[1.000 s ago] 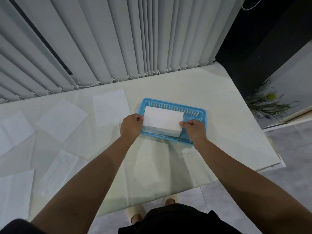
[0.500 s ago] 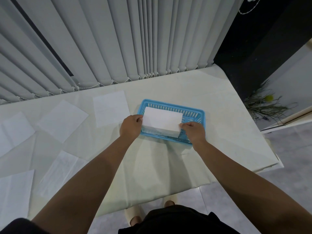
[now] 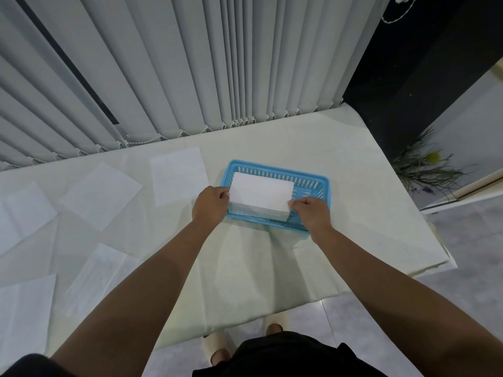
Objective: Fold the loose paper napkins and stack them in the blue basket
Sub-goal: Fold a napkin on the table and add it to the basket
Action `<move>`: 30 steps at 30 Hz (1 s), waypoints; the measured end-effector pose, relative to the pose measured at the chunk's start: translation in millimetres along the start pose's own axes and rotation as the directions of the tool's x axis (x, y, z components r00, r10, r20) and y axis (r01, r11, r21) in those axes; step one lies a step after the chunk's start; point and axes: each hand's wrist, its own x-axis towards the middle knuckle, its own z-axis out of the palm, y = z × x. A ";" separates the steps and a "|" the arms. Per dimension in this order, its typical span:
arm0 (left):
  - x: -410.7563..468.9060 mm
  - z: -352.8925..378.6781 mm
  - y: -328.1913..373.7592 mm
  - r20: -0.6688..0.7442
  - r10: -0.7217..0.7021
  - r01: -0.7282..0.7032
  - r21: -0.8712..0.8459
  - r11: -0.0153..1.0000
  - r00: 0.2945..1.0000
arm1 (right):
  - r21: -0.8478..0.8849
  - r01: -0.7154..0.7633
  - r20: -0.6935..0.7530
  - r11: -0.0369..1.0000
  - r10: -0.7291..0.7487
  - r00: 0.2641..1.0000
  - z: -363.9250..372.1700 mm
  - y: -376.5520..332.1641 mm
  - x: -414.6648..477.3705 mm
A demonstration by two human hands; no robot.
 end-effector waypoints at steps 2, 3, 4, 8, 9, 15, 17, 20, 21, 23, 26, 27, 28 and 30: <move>-0.3 -0.5 0.7 0.003 0.006 -0.006 0.012 1.000 1.000 | -0.005 0.004 -0.003 1.000 -0.004 1.000 0.3 0.1 0.9; -0.1 -0.7 0.5 0.006 0.008 -0.008 0.017 1.000 1.000 | -0.007 0.004 -0.004 1.000 -0.004 1.000 0.6 0.1 1.3; 0.2 -0.4 -0.2 0.011 0.009 -0.009 0.021 1.000 1.000 | -0.006 0.004 -0.003 1.000 -0.004 1.000 0.8 0.7 1.9; 0.3 1.3 -3.0 0.004 0.010 -0.010 0.012 1.000 1.000 | -0.004 0.016 -0.052 1.000 -0.016 0.999 -1.8 2.1 1.7; 0.2 1.4 -3.5 -0.011 0.001 -0.001 0.001 1.000 1.000 | -0.001 0.033 -0.081 0.999 -0.033 0.996 -3.9 2.3 0.9; 1.9 -2.2 -9.4 -0.131 -0.068 0.055 -0.104 0.993 0.989 | -0.107 0.154 -0.256 0.982 -0.177 0.950 -19.5 10.5 -2.1; 3.3 -2.6 -10.8 -0.136 -0.094 0.082 -0.093 0.992 0.986 | -0.129 0.166 -0.305 0.978 -0.198 0.932 -23.8 17.0 0.2; 6.4 -2.2 -14.7 -0.037 -0.151 0.147 -0.088 0.985 0.988 | -0.157 0.104 -0.307 0.982 -0.149 0.940 -30.8 23.8 1.9; 7.3 -2.1 -16.1 -0.003 -0.150 0.149 -0.078 0.986 0.989 | -0.155 0.085 -0.296 0.984 -0.129 0.947 -32.1 25.4 1.7; 7.6 -2.1 -17.3 0.034 -0.119 0.121 -0.059 0.991 0.992 | -0.140 0.068 -0.268 0.988 -0.103 0.958 -33.9 27.6 0.1; 6.5 -5.4 -15.4 0.043 -0.113 0.117 -0.079 0.990 0.993 | -0.126 0.086 -0.229 0.988 -0.113 0.967 -32.0 27.1 -3.3; 6.0 -6.7 -16.1 0.045 -0.127 0.131 -0.101 0.986 0.991 | -0.138 0.098 -0.222 0.986 -0.127 0.967 -30.6 26.8 -3.2; 4.9 -8.2 -17.3 0.042 -0.143 0.147 -0.128 0.981 0.989 | -0.145 0.104 -0.218 0.984 -0.135 0.967 -28.8 26.4 -2.9; 1.0 -12.3 -21.7 0.029 -0.163 0.165 -0.166 0.972 0.986 | -0.145 0.115 -0.208 0.983 -0.144 0.967 -23.8 24.7 -3.4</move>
